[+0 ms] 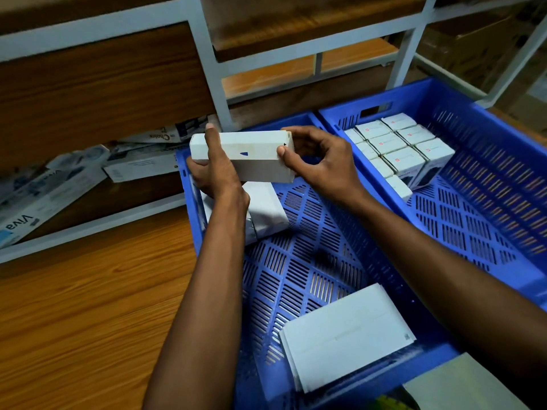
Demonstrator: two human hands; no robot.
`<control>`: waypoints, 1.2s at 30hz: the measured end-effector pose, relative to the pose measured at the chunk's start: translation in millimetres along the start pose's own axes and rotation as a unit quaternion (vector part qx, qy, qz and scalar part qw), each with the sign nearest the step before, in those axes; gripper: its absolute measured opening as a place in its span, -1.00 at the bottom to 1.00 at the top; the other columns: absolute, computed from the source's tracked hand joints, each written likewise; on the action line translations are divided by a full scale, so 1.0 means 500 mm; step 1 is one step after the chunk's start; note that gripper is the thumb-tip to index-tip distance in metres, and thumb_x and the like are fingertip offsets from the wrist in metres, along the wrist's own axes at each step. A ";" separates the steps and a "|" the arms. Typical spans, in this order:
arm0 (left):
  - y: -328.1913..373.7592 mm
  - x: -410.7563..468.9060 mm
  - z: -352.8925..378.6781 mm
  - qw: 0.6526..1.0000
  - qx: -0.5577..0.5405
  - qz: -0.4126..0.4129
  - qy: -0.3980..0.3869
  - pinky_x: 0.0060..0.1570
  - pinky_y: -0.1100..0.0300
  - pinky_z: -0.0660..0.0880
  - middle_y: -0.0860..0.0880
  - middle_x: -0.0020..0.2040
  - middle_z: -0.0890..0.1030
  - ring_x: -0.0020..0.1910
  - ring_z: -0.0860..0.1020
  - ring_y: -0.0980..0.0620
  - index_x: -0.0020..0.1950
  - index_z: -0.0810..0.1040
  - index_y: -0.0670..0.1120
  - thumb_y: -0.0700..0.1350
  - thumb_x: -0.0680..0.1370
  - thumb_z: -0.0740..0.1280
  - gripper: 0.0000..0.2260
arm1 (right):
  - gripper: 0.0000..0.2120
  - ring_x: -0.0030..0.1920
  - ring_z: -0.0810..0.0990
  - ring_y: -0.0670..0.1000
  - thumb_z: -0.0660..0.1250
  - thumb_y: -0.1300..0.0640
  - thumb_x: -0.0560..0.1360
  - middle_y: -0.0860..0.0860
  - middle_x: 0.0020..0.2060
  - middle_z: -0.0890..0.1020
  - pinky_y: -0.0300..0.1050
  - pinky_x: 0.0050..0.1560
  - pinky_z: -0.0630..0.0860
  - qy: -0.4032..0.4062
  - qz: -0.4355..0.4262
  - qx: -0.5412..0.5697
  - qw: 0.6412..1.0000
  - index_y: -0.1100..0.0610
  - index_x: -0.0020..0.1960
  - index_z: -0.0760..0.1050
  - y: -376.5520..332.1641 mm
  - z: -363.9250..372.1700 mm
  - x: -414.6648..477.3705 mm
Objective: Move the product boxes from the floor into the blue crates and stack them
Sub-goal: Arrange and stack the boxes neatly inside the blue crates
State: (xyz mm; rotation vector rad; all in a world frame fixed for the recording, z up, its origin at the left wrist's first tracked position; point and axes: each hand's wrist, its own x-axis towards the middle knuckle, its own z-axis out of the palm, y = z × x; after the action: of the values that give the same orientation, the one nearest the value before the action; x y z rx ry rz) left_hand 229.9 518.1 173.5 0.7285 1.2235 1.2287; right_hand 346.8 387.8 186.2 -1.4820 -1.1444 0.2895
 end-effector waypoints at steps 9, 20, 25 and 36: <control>-0.002 -0.005 0.002 1.000 -0.012 0.002 0.011 -0.19 -0.02 0.69 -0.07 0.05 0.65 -0.06 0.68 -0.04 -0.10 0.43 0.15 0.30 0.39 0.48 -0.66 | -0.61 0.13 0.69 -0.15 0.45 0.03 0.55 0.00 0.13 0.71 -0.08 0.09 0.68 0.004 -0.012 -0.020 1.000 0.14 0.33 0.59 0.020 0.004 0.006; -0.005 -0.011 0.010 0.993 -0.079 -0.090 0.003 -0.07 -0.12 0.68 -0.07 0.01 0.67 -0.08 0.68 -0.07 0.10 0.47 0.08 0.21 0.46 0.47 -0.65 | -0.76 0.02 0.71 -0.19 0.34 0.24 0.60 -0.03 0.05 0.73 -0.21 0.05 0.66 0.036 -0.055 -0.011 0.998 0.24 0.21 0.67 0.025 0.002 0.009; 0.002 -0.013 0.009 0.988 -0.108 -0.106 0.007 -0.07 -0.17 0.68 -0.11 0.06 0.68 -0.04 0.69 -0.11 0.27 0.46 0.00 0.21 0.48 0.45 -0.53 | -0.53 0.14 0.68 -0.12 0.55 -0.04 0.48 -0.01 0.14 0.71 -0.17 0.13 0.64 -0.025 -0.063 -0.043 0.997 0.11 0.32 0.61 -0.006 0.005 0.005; 0.010 -0.028 0.012 0.991 -0.101 -0.086 0.017 -0.09 -0.03 0.68 -0.06 0.02 0.65 -0.08 0.67 -0.04 0.24 0.44 0.06 0.22 0.52 0.41 -0.60 | -0.49 0.00 0.62 -0.12 0.63 -0.13 0.35 0.01 0.01 0.68 -0.25 -0.09 0.61 0.103 -0.120 -0.126 0.979 0.17 0.14 0.64 -0.002 0.027 -0.007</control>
State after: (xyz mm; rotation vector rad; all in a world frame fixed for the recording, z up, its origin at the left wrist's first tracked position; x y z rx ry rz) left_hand 235.7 507.2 183.6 0.4452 1.1442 1.2052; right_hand 334.8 393.4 181.8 -1.5329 -1.2077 -0.1778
